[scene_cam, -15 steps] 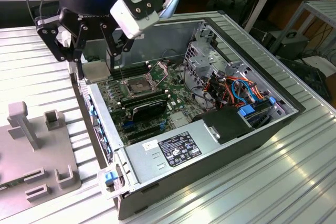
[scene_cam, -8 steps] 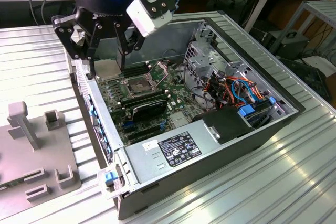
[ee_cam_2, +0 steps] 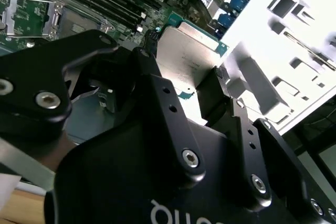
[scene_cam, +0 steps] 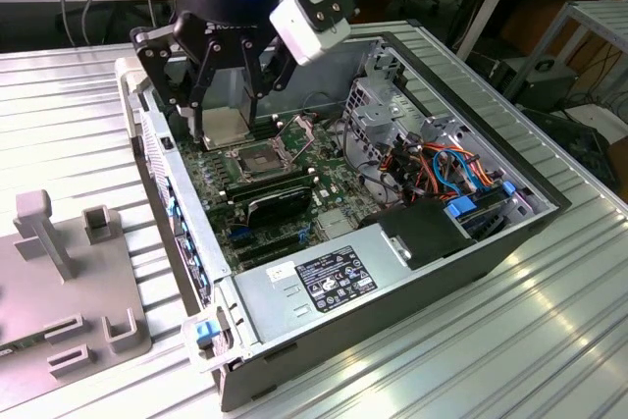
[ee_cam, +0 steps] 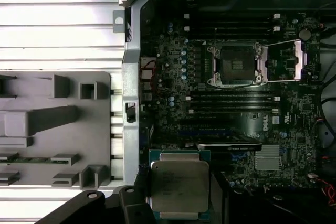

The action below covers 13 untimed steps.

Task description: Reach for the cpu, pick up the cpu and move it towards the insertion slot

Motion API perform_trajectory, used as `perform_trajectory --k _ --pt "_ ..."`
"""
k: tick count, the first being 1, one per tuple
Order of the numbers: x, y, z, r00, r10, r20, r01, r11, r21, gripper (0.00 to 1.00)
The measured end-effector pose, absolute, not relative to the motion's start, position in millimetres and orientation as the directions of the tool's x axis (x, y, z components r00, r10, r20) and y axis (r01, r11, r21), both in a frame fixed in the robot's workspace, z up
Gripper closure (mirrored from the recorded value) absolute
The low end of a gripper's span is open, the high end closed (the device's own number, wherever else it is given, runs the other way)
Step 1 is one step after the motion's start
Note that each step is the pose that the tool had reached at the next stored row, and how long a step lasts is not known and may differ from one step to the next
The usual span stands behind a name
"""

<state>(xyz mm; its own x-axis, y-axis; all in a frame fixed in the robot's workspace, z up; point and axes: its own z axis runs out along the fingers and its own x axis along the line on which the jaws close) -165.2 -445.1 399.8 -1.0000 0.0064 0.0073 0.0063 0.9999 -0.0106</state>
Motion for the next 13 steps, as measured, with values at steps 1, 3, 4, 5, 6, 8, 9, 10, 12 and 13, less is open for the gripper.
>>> perform_trajectory --k 1,3,4,5,6,8,9,10,12,13 --pt "-161.1 -445.1 399.7 -1.000 0.006 0.007 0.006 1.000 -0.011 0.45" --pt "-154.9 -445.1 399.7 -1.000 0.006 0.007 0.006 1.000 -0.011 0.45" --pt "-153.0 -445.1 399.7 -1.000 0.006 0.007 0.006 1.000 -0.011 0.45" --pt "-150.4 -445.1 399.7 -1.000 0.006 0.007 0.006 1.000 -0.011 0.45" --pt "-148.0 -445.1 399.6 -1.000 0.006 0.007 0.006 1.000 -0.011 0.45" --pt "-143.5 -445.1 399.4 -1.000 0.006 0.007 0.006 1.000 -0.011 0.45" --pt "-141.1 -445.1 399.3 -1.000 0.006 0.007 0.006 1.000 -0.011 0.45" --pt "-136.7 -445.1 399.2 -1.000 0.006 0.007 0.006 1.000 -0.011 0.45" --pt "-128.9 -445.1 398.9 -1.000 0.006 0.007 0.006 1.000 -0.011 0.45" --pt "-126.8 -445.1 398.8 -1.000 0.006 0.007 0.006 1.000 -0.011 0.45"
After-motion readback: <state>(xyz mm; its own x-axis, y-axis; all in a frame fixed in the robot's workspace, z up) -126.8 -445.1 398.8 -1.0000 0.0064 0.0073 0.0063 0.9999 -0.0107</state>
